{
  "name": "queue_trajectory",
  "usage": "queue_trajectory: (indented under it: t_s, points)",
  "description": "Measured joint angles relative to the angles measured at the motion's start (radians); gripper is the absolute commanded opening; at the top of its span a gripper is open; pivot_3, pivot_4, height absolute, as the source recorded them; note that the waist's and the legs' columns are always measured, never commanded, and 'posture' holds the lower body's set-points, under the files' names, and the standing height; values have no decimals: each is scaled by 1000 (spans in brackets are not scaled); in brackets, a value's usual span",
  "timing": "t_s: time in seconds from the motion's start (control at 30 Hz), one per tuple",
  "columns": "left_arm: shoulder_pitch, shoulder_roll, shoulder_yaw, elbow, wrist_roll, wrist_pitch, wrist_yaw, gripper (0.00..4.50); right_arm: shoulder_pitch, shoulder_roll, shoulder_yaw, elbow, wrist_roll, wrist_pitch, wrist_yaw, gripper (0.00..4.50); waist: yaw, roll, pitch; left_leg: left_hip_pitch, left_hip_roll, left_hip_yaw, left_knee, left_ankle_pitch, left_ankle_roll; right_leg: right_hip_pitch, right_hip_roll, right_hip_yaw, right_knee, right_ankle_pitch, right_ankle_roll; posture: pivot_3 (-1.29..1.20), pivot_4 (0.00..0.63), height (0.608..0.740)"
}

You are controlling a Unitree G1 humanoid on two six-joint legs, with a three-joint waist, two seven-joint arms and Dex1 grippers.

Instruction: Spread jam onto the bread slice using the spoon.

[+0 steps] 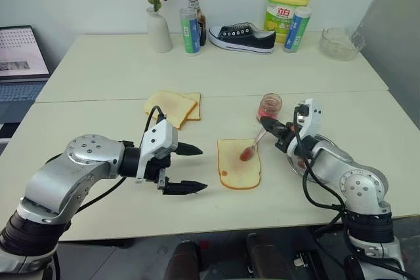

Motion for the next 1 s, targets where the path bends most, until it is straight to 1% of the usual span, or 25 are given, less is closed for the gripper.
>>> queue_trajectory:
  t_s: [0.1,0.23,0.3,0.43,0.57,0.7,0.83,1.0]
  points:
    - [0,0,0,1,3,-5,-3,4500,-6,-11,-25,-1,13,21,6,29,1,0,0,0,0,0,0,0,0,0,0,0,0,0,0,0,150,740]
    - [-1,1,0,8,9,-19,-8,4500,-61,-8,-122,-2,133,72,-45,29,1,0,0,0,0,0,0,0,0,0,0,0,0,0,0,0,150,740]
    - [-2,1,0,9,10,-26,-9,4500,-85,20,-154,-2,201,86,-86,29,0,0,0,0,0,0,0,0,0,0,1,0,0,0,0,0,150,740]
    - [-2,1,0,8,10,-27,-5,4500,-87,106,-145,5,275,93,-155,29,0,0,0,0,1,-1,0,0,0,0,1,0,0,0,0,0,150,740]
    - [-2,0,0,2,8,-26,0,4500,-53,148,-99,43,252,87,-148,29,0,0,0,0,1,0,0,0,0,0,1,0,0,0,0,0,150,740]
    - [2,0,0,-2,7,-24,8,4500,-5,141,-75,107,182,71,-102,29,3,0,0,0,0,0,0,0,0,0,0,0,0,0,0,0,150,740]
    - [11,0,1,-9,5,-24,17,4500,26,93,-93,128,161,64,-37,29,2,0,0,0,0,0,0,0,0,0,0,0,0,0,0,0,150,740]
    - [9,0,1,-8,6,-24,16,4500,39,28,-164,128,163,67,-16,29,3,0,0,0,0,0,0,0,0,1,0,0,0,0,0,0,150,740]
